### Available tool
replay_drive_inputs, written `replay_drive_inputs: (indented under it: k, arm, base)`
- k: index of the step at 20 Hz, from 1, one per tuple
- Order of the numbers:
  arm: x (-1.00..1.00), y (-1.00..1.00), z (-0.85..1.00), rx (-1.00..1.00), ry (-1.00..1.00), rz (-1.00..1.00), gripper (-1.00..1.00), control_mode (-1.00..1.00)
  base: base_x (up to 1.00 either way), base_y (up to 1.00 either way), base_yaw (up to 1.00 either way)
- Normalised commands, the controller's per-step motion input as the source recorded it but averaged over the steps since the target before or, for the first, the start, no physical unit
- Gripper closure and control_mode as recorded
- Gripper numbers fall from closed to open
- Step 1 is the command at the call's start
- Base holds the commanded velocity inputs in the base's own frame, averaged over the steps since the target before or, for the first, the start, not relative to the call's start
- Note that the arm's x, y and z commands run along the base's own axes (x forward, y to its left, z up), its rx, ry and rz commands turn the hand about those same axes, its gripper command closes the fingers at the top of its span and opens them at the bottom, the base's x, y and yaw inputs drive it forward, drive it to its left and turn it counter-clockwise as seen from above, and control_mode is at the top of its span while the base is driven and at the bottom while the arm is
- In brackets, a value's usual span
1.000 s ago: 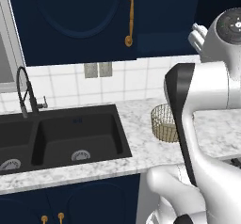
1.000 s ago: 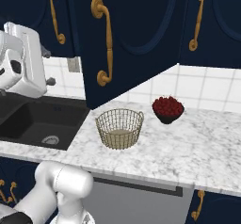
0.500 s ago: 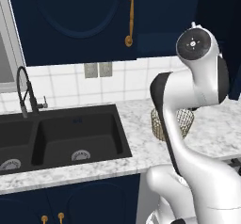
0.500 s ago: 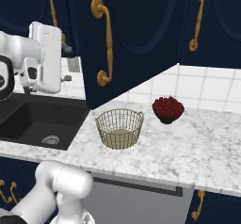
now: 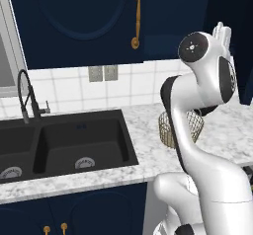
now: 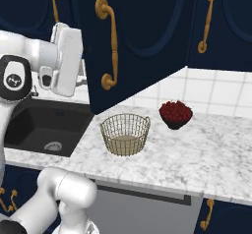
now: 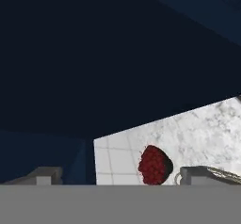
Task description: Open the cabinet, pick up the bread from the cabinet and place it in the basket. Then move the basket to the dining counter.
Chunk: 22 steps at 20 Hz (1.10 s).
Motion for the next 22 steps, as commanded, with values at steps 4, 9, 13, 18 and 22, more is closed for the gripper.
replay_drive_inputs:
  k: [4, 9, 13, 18, 22]
  arm:
    - [0.56, -0.44, -0.41, 0.03, -0.43, -0.16, -1.00, -1.00]
    - [-0.25, -0.78, -0.08, 0.06, -0.30, -0.25, -1.00, -1.00]
    - [-0.29, -0.99, 0.13, 0.10, -0.12, -0.33, -1.00, -1.00]
    - [0.06, -1.00, 0.00, 0.10, -0.07, -0.28, -1.00, -1.00]
    - [0.21, -0.77, 0.00, 0.01, -0.23, -0.09, -1.00, -1.00]
  base:
    - [0.00, 0.00, 0.00]
    - [0.00, 0.00, 0.00]
    - [0.00, 0.00, 0.00]
    - [0.00, 0.00, 0.00]
    - [0.00, 0.00, 0.00]
